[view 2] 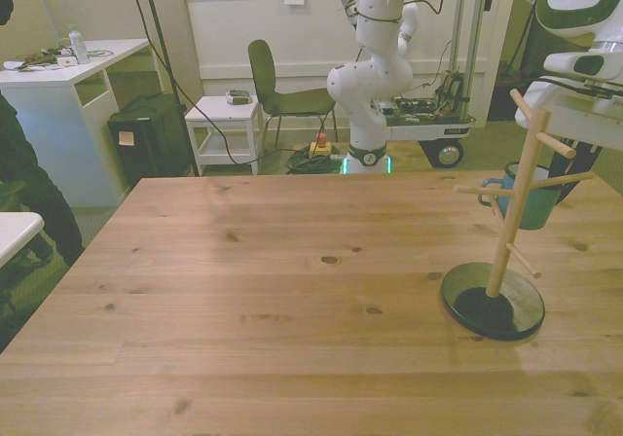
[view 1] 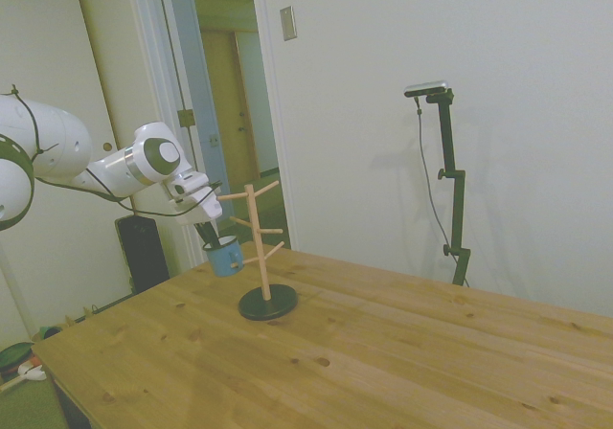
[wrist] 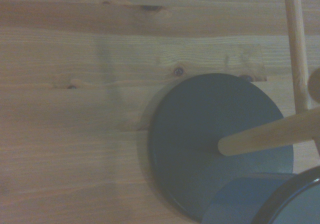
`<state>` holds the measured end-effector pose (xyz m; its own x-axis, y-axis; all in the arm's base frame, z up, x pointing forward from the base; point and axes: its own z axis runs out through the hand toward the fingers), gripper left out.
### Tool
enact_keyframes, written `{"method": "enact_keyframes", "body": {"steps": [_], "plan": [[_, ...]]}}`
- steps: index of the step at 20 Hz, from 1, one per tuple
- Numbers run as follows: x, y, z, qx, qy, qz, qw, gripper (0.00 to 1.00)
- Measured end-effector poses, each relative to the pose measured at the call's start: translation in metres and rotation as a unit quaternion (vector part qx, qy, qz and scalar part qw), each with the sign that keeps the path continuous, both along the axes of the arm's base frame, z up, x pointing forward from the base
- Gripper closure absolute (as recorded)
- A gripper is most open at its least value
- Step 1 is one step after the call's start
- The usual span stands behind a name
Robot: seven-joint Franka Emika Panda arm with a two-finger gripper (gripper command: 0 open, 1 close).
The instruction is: Hang the mug
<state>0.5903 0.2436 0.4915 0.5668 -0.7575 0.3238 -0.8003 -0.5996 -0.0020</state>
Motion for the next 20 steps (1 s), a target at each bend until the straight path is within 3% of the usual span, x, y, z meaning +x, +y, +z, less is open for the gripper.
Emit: {"method": "enact_keyframes", "body": {"steps": [9, 10, 20], "plan": [[0.009, -0.005, -0.003, -0.001, -0.001, -0.006, 1.0, 1.0], [0.011, -0.006, -0.005, -0.001, 0.0, -0.007, 1.0, 0.0], [0.015, -0.007, -0.005, -0.001, -0.001, -0.009, 1.0, 0.0]]}}
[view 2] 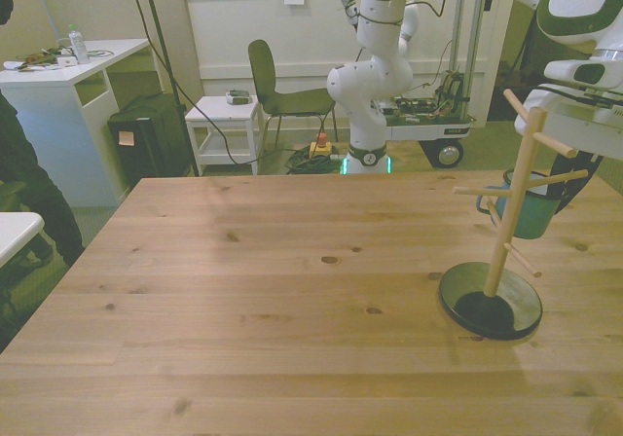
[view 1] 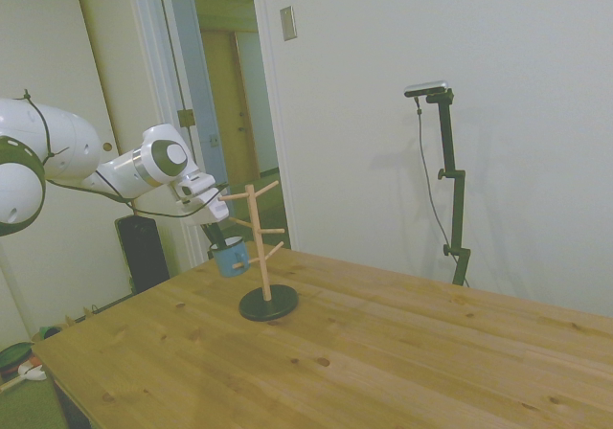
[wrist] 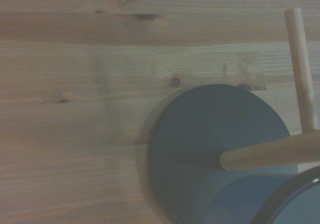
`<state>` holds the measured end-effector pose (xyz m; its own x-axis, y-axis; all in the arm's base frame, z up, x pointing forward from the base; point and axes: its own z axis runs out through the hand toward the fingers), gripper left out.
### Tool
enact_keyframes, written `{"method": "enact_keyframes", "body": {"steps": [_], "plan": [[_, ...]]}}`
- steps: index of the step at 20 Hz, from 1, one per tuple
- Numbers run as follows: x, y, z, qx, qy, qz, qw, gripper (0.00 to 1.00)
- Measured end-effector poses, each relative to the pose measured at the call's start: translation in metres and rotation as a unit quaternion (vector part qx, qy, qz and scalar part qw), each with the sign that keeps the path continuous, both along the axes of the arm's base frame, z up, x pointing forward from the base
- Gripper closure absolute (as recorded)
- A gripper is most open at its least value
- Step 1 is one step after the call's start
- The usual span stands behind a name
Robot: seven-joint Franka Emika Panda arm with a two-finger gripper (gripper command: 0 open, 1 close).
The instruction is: Hang the mug
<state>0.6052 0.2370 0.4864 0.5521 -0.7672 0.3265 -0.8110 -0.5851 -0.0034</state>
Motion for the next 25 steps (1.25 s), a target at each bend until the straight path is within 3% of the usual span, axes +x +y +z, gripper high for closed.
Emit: {"method": "enact_keyframes", "body": {"steps": [14, 17, 21, 25], "plan": [[-0.009, 0.007, 0.011, 0.003, -0.007, 0.008, 0.9999, 0.0], [-0.038, 0.036, 0.01, 0.006, -0.001, 0.035, 0.9994, 0.0], [-0.103, 0.071, 0.002, 0.014, -0.008, 0.078, 0.9969, 0.0], [-0.155, 0.062, 0.007, 0.045, -0.034, 0.087, 0.9946, 0.0]]}}
